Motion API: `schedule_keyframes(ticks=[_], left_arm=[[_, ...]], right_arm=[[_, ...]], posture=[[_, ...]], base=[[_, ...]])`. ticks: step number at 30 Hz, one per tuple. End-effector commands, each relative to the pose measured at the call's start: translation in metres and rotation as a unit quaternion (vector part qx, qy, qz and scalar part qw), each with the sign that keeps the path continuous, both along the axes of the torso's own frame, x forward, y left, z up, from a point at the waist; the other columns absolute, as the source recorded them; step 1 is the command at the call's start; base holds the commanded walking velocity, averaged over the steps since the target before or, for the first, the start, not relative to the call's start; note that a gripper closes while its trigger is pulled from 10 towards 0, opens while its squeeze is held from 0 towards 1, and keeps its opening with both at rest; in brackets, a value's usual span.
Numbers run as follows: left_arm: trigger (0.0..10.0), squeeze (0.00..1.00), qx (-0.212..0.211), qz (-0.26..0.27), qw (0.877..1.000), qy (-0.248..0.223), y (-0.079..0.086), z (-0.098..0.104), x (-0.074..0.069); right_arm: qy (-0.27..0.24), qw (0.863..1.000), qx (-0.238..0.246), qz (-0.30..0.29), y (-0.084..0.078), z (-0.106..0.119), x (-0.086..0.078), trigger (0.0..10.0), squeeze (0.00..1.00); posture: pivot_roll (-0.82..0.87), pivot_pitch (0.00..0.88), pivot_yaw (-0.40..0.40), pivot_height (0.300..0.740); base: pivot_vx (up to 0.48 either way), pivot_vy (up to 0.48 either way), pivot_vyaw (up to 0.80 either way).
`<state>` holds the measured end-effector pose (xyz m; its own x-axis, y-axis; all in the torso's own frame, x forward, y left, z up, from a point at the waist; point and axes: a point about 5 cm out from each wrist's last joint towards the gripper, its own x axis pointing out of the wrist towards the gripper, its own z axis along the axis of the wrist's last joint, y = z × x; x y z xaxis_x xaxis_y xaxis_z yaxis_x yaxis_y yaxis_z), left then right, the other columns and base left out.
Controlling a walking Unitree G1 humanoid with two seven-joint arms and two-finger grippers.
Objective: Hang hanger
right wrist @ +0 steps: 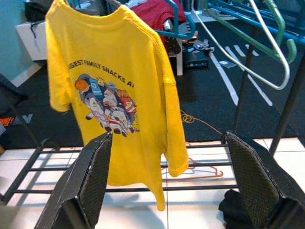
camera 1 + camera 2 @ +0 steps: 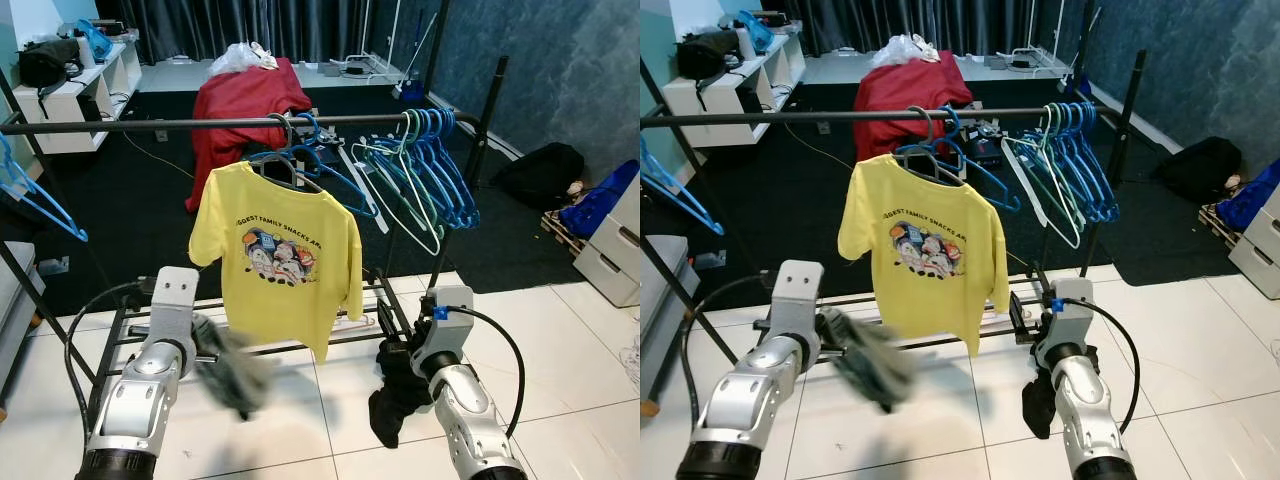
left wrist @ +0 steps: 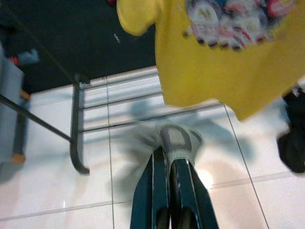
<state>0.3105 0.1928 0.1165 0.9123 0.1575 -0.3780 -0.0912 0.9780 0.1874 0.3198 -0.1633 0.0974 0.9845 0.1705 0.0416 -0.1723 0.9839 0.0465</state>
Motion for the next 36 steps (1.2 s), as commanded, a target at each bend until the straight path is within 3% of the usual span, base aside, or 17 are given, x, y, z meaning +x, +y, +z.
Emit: schedule_keyframes(ticks=[1,3,4,5,13,21,27,36], left_arm=[[10.0,0.00,0.027,-0.020,0.999,-0.008,0.001,-0.002,-0.003],[10.0,0.00,-0.033,-0.026,0.999,-0.030,-0.001,-0.011,-0.007],[10.0,0.00,-0.033,-0.026,0.999,-0.030,-0.001,-0.011,-0.007],[10.0,0.00,-0.058,-0.024,0.997,-0.035,-0.002,-0.014,-0.009],[10.0,0.00,-0.061,-0.044,0.995,-0.067,-0.011,-0.020,-0.009],[10.0,0.00,-0.037,-0.032,0.995,-0.082,-0.012,-0.020,-0.007],[10.0,0.00,-0.041,-0.023,0.993,-0.112,-0.006,-0.011,-0.005],[10.0,0.00,-0.046,-0.034,0.990,-0.130,-0.010,-0.010,-0.004]], right_arm=[[0.009,1.000,-0.002,0.018,0.005,-0.004,-0.002,10.0,0.00],[0.041,0.999,0.000,0.032,0.009,-0.012,-0.004,10.0,0.00],[0.041,0.999,0.000,0.032,0.009,-0.012,-0.004,10.0,0.00],[0.047,0.999,0.010,0.021,0.008,-0.014,-0.004,10.0,0.00],[0.060,0.998,0.036,-0.005,0.004,-0.016,-0.008,10.0,0.00],[0.049,0.997,0.039,0.043,0.015,-0.009,-0.008,10.0,0.00],[0.048,0.994,0.012,0.094,0.023,-0.008,-0.011,10.0,0.00],[0.050,0.995,0.018,0.081,0.022,-0.007,-0.010,10.0,0.00]], posture=[[-0.08,0.056,-0.018,0.735],[-0.08,0.048,-0.009,0.735],[-0.08,0.048,-0.009,0.735],[-0.08,0.049,-0.014,0.735],[-0.08,0.047,-0.022,0.735],[-0.08,0.046,-0.023,0.735],[-0.08,0.046,-0.029,0.735],[-0.08,0.042,-0.027,0.735]], base=[[0.000,0.000,0.00],[0.000,0.000,0.00],[0.000,0.000,0.00],[0.000,0.000,0.00],[0.000,0.000,0.00],[0.000,0.000,0.00],[0.165,0.000,0.00],[0.202,0.000,0.00]])
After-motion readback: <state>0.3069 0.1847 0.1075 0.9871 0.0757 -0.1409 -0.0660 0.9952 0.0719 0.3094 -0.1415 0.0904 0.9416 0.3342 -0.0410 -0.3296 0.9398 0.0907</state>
